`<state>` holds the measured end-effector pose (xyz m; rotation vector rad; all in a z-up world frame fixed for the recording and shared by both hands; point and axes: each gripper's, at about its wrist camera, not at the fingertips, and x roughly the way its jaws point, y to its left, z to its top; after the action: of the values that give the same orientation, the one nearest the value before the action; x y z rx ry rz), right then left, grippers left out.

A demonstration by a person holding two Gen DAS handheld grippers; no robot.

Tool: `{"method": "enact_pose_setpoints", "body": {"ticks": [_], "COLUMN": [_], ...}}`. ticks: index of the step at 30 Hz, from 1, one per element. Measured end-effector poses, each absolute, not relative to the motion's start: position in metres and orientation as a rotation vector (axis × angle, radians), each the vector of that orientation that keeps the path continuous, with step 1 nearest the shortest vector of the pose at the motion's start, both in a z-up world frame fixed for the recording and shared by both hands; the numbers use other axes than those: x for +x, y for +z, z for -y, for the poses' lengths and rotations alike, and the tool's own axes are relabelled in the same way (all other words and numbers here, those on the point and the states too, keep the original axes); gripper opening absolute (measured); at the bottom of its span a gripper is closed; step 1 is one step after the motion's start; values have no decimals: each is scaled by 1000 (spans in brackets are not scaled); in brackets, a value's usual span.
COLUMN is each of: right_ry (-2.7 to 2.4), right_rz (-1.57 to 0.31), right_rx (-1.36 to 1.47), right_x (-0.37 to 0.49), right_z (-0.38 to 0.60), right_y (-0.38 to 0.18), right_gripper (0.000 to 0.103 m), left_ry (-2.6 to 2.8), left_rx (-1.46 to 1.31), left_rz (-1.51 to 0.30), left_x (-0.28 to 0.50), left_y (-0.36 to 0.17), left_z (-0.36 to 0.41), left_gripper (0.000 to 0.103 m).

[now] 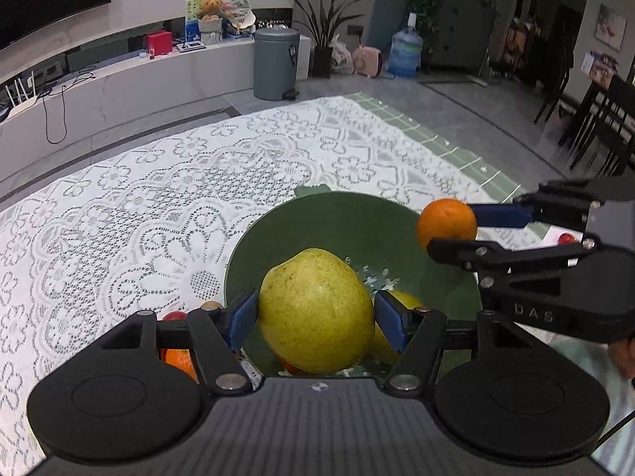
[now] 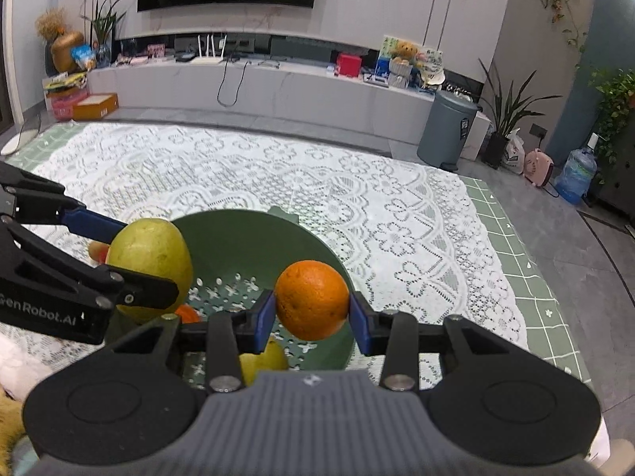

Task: Organize fruits
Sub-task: 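Lift the orange and pear and carry them over the green colander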

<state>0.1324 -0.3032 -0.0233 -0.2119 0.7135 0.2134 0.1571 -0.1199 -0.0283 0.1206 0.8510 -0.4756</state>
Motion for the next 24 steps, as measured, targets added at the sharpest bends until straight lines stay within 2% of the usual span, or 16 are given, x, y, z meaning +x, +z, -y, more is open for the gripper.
{"method": "enact_pose_setpoints", "body": {"ticks": [13, 24], "right_ry": [262, 278], "right_rz": [-840, -914], "right_rx": [-197, -184], "right_x": [170, 193], "right_z": [299, 299], "right_y": [-43, -58], "right_gripper": [38, 38], "left_ry": [-479, -492], "left_rx": [157, 295], "left_rz": [-920, -876], "left_x": [185, 199], "left_y": [-53, -61], "left_z": [124, 143], "left_gripper": [74, 74]}}
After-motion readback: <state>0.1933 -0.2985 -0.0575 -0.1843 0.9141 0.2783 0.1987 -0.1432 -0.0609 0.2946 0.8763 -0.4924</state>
